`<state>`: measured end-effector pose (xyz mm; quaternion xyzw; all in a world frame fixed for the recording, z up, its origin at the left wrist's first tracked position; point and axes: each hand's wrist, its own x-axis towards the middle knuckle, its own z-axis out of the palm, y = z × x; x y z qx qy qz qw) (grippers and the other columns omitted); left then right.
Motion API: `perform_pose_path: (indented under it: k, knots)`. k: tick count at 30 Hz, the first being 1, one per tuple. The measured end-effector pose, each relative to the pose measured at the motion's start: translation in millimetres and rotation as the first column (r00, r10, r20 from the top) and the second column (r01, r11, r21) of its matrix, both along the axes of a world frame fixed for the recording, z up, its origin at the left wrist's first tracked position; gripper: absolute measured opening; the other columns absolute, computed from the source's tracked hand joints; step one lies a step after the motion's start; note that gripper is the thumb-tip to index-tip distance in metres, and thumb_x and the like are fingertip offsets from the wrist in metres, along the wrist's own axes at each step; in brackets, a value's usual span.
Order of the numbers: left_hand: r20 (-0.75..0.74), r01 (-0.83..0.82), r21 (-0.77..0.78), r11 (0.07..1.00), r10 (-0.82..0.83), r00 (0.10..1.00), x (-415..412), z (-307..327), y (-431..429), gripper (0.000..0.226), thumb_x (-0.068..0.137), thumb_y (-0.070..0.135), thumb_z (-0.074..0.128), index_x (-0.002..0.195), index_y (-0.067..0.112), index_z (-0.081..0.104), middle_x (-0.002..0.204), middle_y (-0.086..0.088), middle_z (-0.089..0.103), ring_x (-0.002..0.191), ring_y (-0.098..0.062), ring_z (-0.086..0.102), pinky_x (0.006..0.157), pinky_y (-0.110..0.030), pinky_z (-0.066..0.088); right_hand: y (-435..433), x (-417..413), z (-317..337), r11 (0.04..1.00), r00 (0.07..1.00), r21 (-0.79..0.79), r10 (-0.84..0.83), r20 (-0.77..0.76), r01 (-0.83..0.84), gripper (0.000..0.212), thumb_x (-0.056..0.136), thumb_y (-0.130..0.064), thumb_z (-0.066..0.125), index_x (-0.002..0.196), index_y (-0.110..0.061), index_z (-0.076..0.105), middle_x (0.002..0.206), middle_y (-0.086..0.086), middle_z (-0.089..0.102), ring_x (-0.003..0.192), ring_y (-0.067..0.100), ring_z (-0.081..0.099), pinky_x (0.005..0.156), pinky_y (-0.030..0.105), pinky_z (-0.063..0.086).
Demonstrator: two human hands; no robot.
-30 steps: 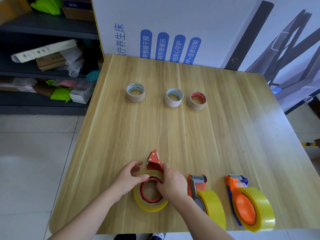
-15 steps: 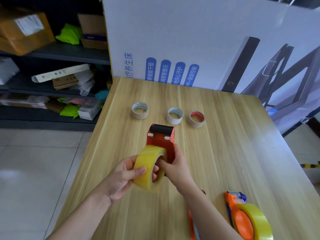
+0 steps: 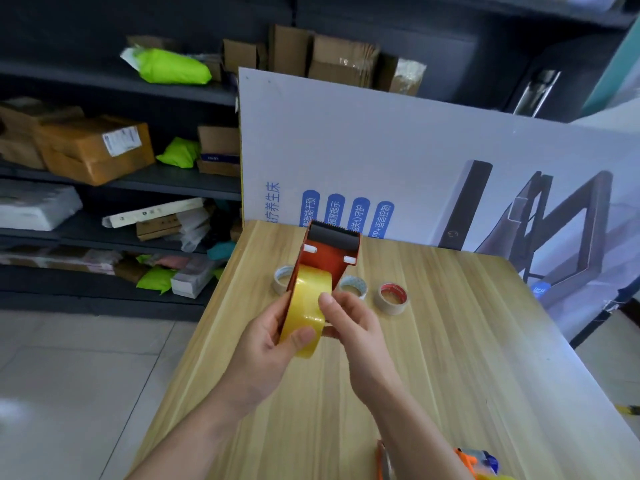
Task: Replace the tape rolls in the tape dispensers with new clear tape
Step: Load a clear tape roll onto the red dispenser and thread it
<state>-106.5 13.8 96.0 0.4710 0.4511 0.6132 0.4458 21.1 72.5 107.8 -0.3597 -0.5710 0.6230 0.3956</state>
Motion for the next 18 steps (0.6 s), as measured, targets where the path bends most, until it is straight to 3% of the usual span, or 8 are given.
perform_pose_path:
  k: [3,5,7,10,12,15,18]
  knots:
    - [-0.015,-0.014,0.049,0.999,0.015,1.000,7,11,-2,0.049,0.083,0.036,0.063,0.129,0.022,0.054,0.119,-0.002,0.068,0.112,-0.020,0.064,0.088,-0.028,0.052,0,1,8,0.985,0.983,0.013,0.173,-0.052,-0.173,0.060,0.079,-0.055,0.063,0.108,-0.003,0.066,0.098,0.010,0.068,0.095,0.022,0.062,0.087,0.036,0.047]
    - [-0.032,0.004,0.058,0.998,-0.002,0.999,8,20,-3,0.047,0.086,0.043,0.062,0.130,0.028,0.053,0.121,0.001,0.067,0.114,-0.018,0.062,0.089,-0.027,0.051,-1,2,18,0.970,0.969,0.050,0.239,-0.055,-0.236,0.050,0.080,-0.040,0.068,0.111,-0.002,0.064,0.097,0.008,0.067,0.094,0.019,0.062,0.085,0.030,0.049]
    - [-0.061,0.068,0.054,0.996,-0.065,0.996,6,29,-6,0.043,0.093,0.037,0.053,0.134,0.025,0.049,0.124,0.000,0.065,0.117,-0.017,0.060,0.094,-0.030,0.050,0,2,26,0.965,0.966,0.076,0.253,-0.045,-0.250,0.036,0.080,-0.024,0.071,0.109,-0.004,0.065,0.091,0.006,0.068,0.089,0.016,0.063,0.078,0.026,0.050]
    - [-0.209,0.106,0.046,0.993,-0.094,0.973,-5,39,-11,0.044,0.093,0.033,0.054,0.136,0.029,0.047,0.128,0.003,0.060,0.122,-0.013,0.054,0.101,-0.032,0.047,-1,3,34,0.969,0.971,0.102,0.233,-0.059,-0.226,0.032,0.084,-0.018,0.066,0.111,-0.002,0.066,0.095,0.010,0.072,0.091,0.019,0.067,0.077,0.025,0.052]
    - [-0.376,0.034,0.059,0.998,-0.009,0.927,-12,45,-13,0.050,0.084,0.038,0.060,0.132,0.038,0.048,0.126,0.009,0.054,0.122,-0.007,0.050,0.102,-0.026,0.043,-2,3,40,0.970,0.972,0.112,0.223,-0.079,-0.214,0.033,0.087,-0.020,0.063,0.116,-0.002,0.065,0.103,0.012,0.073,0.094,0.019,0.069,0.078,0.026,0.054]
    - [-0.451,-0.197,0.199,0.960,0.268,0.851,-17,57,-15,0.055,0.077,0.026,0.064,0.129,0.039,0.051,0.105,0.015,0.053,0.110,-0.008,0.052,0.092,-0.013,0.040,-4,1,49,0.970,0.971,0.117,0.225,-0.086,-0.214,0.038,0.090,-0.025,0.060,0.120,-0.002,0.063,0.111,0.015,0.073,0.104,0.026,0.069,0.086,0.035,0.057]
    - [-0.607,-0.179,0.397,0.900,0.404,0.684,-20,73,-13,0.046,0.077,0.026,0.063,0.124,0.027,0.062,0.104,0.012,0.051,0.107,-0.011,0.050,0.092,-0.015,0.038,-9,-1,53,0.974,0.969,0.095,0.218,-0.118,-0.208,0.049,0.086,-0.037,0.065,0.121,-0.004,0.061,0.109,0.018,0.072,0.100,0.029,0.070,0.082,0.036,0.058]
